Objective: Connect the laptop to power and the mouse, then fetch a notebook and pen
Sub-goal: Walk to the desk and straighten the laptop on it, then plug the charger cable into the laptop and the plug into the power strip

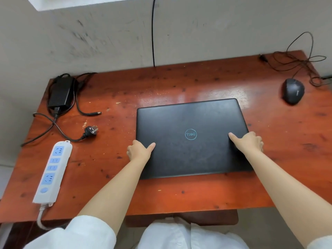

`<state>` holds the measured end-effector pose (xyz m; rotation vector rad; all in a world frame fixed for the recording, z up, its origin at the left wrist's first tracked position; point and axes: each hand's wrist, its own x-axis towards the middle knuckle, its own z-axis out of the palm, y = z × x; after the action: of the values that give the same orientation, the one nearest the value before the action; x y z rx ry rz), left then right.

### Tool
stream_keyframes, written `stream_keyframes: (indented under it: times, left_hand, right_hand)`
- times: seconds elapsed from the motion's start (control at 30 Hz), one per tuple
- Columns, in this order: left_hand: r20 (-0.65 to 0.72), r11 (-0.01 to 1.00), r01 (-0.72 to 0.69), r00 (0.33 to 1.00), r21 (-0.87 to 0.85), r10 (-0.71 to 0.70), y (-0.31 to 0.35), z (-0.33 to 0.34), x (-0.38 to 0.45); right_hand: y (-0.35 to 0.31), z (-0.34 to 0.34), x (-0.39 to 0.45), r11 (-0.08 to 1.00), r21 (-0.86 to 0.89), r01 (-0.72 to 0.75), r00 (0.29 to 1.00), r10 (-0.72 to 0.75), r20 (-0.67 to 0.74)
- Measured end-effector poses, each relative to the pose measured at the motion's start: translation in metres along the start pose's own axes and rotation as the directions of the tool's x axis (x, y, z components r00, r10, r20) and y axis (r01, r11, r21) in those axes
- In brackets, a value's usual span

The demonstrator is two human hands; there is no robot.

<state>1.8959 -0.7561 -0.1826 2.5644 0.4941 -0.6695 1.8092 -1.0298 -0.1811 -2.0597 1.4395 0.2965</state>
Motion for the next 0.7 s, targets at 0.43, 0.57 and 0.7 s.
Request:
stream_keyframes:
  times: [0.43,0.57,0.7]
  left_hand:
    - [-0.041,0.968,-0.169,0.983,0.187,0.180,-0.029,-0.026,-0.003]
    - [-0.099,0.956,-0.130,0.982,0.261,0.160,-0.068,-0.074,0.028]
    - [-0.151,0.943,-0.128,0.972,0.306,0.181,-0.103,-0.122,0.074]
  right_hand:
    - [-0.058,0.060,-0.074,0.785,-0.356,0.507,0.854,-0.514,0.083]
    - [-0.111,0.113,-0.125,0.606,-0.349,0.715,0.694,-0.673,0.256]
    - [-0.162,0.157,-0.157,0.537,-0.332,0.775,0.627,-0.719,0.300]
